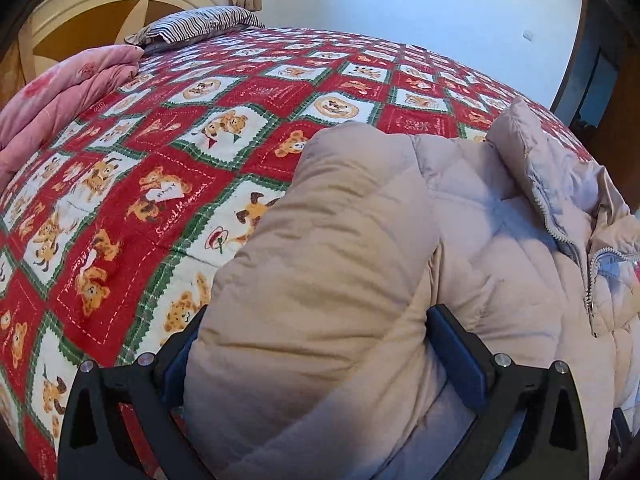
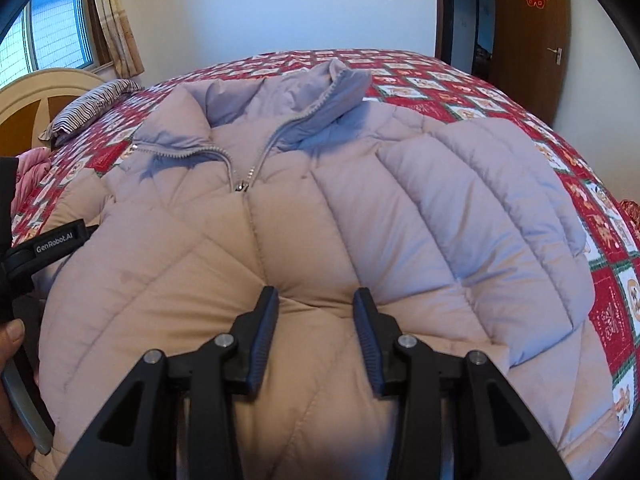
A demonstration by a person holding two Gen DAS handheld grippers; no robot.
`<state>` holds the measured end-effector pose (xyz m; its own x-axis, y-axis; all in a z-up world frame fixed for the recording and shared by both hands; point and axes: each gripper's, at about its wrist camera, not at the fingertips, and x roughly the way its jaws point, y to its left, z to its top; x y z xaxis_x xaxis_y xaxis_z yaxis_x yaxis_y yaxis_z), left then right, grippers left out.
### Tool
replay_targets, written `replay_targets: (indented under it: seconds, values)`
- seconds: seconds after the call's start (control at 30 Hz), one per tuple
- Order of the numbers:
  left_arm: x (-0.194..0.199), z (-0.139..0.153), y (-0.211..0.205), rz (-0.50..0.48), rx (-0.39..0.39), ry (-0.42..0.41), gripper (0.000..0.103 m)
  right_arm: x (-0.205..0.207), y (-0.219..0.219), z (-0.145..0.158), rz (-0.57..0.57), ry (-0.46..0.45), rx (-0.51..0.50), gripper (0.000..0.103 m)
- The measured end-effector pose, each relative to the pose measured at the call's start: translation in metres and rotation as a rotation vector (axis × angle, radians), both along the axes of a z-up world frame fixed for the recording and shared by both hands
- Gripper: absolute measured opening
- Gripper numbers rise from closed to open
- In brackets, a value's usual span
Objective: Fold large clothes
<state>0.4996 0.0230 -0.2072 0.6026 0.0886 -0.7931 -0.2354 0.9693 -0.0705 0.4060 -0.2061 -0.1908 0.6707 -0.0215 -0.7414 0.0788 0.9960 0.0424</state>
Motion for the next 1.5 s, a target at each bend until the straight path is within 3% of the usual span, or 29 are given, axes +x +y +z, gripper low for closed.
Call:
replay_targets:
  seconds: [0.13, 0.23, 0.3, 0.33, 0.37, 0.47, 0.67, 0.9, 1.07, 1.13, 1.2, 1.23, 1.27, 1.33, 1.37, 1.5]
  values:
    - [0.002, 0.004, 0.002, -0.011, -0.004, 0.022, 0.102, 0.001, 0.001, 0.000, 0.013, 0.005, -0.002, 0.043]
    - [-0.003, 0.028, 0.004, -0.027, 0.007, 0.046, 0.102, 0.003, -0.002, 0.004, 0.030, 0.022, 0.017, 0.045]
    - [-0.009, 0.059, 0.004, -0.060, -0.007, -0.025, 0.102, 0.004, -0.009, 0.014, 0.061, 0.043, 0.057, 0.057]
    - [-0.009, 0.069, 0.002, -0.077, -0.010, -0.051, 0.102, 0.003, -0.016, 0.026, 0.075, 0.034, 0.094, 0.075]
    - [-0.007, 0.082, -0.001, -0.096, -0.004, -0.078, 0.102, 0.001, -0.019, 0.035, 0.078, 0.004, 0.105, 0.084]
    - [0.014, 0.101, -0.017, -0.152, 0.023, -0.103, 0.102, 0.009, -0.031, 0.069, 0.089, -0.082, 0.066, 0.085]
    - [0.074, 0.097, -0.050, -0.228, 0.068, -0.066, 0.102, 0.075, -0.068, 0.091, 0.040, -0.089, 0.085, 0.085]
    - [0.130, 0.078, -0.070, -0.252, 0.018, -0.016, 0.102, 0.148, -0.079, 0.086, 0.060, -0.045, 0.116, 0.085]
    - [0.158, 0.069, -0.087, -0.299, 0.023, -0.016, 0.102, 0.199, -0.069, 0.071, 0.077, 0.018, 0.092, 0.085]
    - [0.164, 0.065, -0.093, -0.332, 0.032, -0.018, 0.091, 0.216, -0.065, 0.062, 0.094, 0.057, 0.079, 0.085]
    - [0.169, 0.060, -0.099, -0.382, 0.037, 0.003, 0.044, 0.227, -0.062, 0.055, 0.112, 0.084, 0.055, 0.075]
    - [0.170, 0.058, -0.100, -0.401, 0.025, 0.016, 0.029, 0.231, -0.058, 0.050, 0.137, 0.108, 0.037, 0.060]
    - [0.169, 0.056, -0.101, -0.429, 0.013, 0.026, 0.010, 0.232, -0.056, 0.048, 0.151, 0.122, 0.020, 0.036]
    - [0.161, 0.062, -0.098, -0.436, 0.044, -0.012, 0.010, 0.228, -0.052, 0.048, 0.170, 0.120, -0.018, 0.019]
    - [0.155, 0.066, -0.095, -0.440, 0.047, -0.035, 0.008, 0.221, -0.051, 0.050, 0.181, 0.100, -0.041, 0.015]
    - [0.131, 0.076, -0.070, -0.445, -0.012, -0.093, 0.006, 0.192, -0.056, 0.060, 0.198, 0.031, -0.087, 0.011]
